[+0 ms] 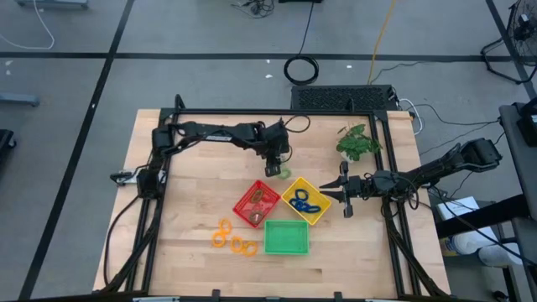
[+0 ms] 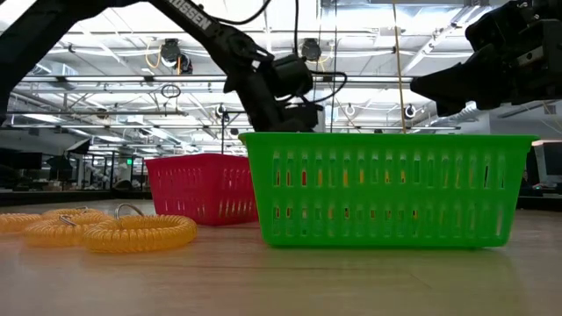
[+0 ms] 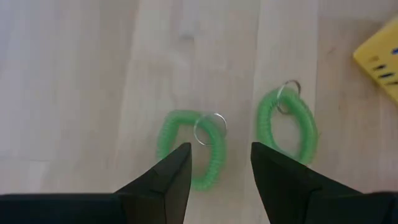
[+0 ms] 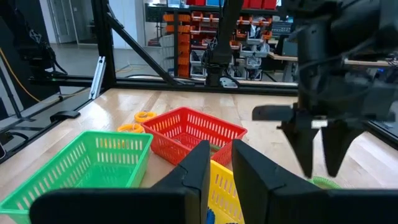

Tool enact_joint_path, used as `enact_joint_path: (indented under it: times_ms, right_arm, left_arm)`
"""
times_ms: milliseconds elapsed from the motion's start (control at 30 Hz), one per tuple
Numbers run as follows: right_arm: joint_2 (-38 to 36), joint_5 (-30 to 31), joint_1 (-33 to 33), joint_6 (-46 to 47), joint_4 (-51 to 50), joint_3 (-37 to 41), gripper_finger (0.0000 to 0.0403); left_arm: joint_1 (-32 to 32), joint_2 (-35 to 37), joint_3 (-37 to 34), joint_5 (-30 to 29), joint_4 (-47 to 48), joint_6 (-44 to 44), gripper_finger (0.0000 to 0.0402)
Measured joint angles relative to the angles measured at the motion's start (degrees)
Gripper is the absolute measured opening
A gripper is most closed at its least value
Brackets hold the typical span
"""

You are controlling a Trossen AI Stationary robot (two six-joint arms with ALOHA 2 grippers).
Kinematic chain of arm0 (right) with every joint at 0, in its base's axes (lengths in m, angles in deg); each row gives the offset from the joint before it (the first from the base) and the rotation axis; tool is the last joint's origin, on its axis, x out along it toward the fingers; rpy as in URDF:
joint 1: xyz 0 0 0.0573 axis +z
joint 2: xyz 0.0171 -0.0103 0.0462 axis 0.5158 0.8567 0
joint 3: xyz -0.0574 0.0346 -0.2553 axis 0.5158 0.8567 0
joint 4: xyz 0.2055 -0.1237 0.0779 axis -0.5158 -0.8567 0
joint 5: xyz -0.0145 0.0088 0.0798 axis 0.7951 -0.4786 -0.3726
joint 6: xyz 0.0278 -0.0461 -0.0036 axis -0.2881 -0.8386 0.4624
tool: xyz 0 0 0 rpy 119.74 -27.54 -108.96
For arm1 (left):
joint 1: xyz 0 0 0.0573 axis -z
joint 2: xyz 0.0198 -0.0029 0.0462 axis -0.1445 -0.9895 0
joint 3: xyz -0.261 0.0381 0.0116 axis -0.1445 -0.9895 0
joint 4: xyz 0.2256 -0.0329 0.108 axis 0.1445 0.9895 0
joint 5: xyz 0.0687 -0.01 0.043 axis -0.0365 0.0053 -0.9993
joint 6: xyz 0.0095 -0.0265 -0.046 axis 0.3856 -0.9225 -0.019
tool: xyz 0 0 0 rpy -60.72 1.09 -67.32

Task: Sort spring keychains
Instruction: Put the green spring keychain into the red bin

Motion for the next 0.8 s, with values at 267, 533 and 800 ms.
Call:
enact_joint_path:
  times_ms: [267, 533, 800]
  right_arm:
    - [0.0, 0.0, 0.0, 0.0, 0.0, 0.0, 0.0057]
    - [0.0, 0.0, 0.0, 0.0, 0.0, 0.0, 0.0057]
    - [0.0, 0.0, 0.0, 0.0, 0.0, 0.0, 0.0057]
  left_arm:
    - [0.1, -3.5, 0.1, -0.7, 1.5, -1.0, 0.0175]
    - [0.2, -5.2, 0.4, -0.6, 1.9, 0.0, 0.0175]
    - [0.2, -5.0, 0.2, -0.6, 3.0, 0.1, 0.0141]
